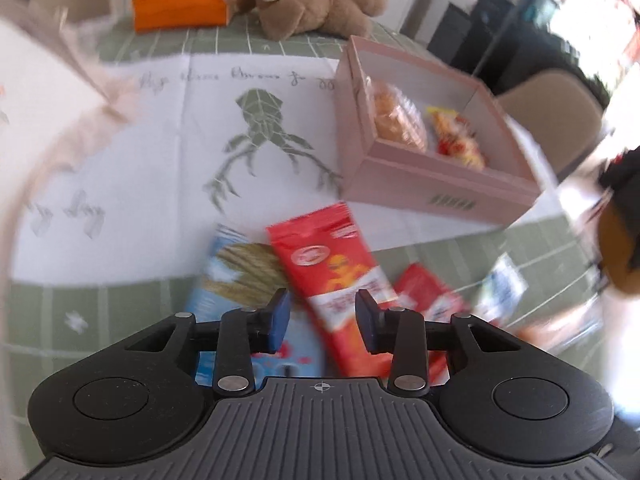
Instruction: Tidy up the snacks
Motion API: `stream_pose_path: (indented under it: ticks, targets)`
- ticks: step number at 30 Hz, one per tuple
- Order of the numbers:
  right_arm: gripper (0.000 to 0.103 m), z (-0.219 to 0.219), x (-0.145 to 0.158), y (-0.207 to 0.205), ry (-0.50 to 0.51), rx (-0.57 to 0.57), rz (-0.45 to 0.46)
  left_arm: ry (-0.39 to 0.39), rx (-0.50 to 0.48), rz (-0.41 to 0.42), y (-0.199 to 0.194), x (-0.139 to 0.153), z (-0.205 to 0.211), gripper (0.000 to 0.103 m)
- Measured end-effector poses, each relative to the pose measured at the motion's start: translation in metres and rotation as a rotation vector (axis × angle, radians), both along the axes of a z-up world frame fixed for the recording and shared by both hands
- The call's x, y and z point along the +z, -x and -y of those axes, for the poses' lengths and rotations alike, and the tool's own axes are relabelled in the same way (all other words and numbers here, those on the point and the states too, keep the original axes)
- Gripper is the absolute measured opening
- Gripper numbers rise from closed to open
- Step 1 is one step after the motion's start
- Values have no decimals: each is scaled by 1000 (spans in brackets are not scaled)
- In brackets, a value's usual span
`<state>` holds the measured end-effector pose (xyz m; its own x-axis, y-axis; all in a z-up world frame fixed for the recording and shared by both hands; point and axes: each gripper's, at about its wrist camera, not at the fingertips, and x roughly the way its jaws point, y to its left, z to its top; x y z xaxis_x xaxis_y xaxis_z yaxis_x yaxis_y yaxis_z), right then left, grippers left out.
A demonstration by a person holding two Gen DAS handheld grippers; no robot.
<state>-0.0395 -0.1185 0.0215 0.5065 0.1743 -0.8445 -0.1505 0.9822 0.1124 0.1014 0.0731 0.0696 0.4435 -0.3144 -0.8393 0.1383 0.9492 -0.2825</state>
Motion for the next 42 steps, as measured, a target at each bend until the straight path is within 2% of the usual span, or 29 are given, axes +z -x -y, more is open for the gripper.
stream_pose_path:
  ticks: [2,3,6,8,12,14,16,18,21,24,26,27,29,31,33,36,39,42]
  targets:
    - [98,5,2,5,-11,-16,-4,31,20,-42,-7,-5,9,40]
    - [98,7,3,7,0,-24,-3,10,19,-57,-11,-9,16,40]
    - [98,7,4,17,49,-32,13,-89,-47,-23,-13,-14,44,40]
    - [98,6,5,21,77,-30,32,-152,-99,3,-13,-18,57,45]
    - [98,9,18,26,96,-36,83,-236,-107,49,-12,-22,53,49]
    - [98,19,25,25,77,-80,104,-268,-113,65,-10,-24,44,56]
    - [98,36,33,18,38,-154,120,-265,-126,57,-8,-22,32,56]
    - [98,53,36,6,-8,-241,120,-223,-140,34,-4,-21,20,56]
    - [96,83,32,-15,-73,-408,85,-187,-122,10,7,-21,0,55]
    - [77,98,19,-44,-72,-472,37,-172,-126,-9,20,-20,-10,54]
    - [73,95,18,-59,-47,-447,61,-132,-134,-29,27,-19,-13,52]
    - [70,88,19,-70,-13,-416,65,-119,-131,-39,29,-17,-15,44]
    - [63,75,16,-86,35,-340,57,-97,-109,-8,30,-10,-17,42]
    - [60,68,12,-96,31,-281,26,-115,-105,49,27,-1,-13,42]
    - [60,61,10,-96,27,-243,17,-159,-125,60,20,0,-4,42]
    - [62,56,12,-84,70,-207,44,-200,-166,52,10,-7,15,44]
    - [72,61,24,-67,77,-189,86,-295,-231,41,9,-17,39,45]
    - [77,69,41,-46,54,-172,126,-273,-262,48,12,-20,48,44]
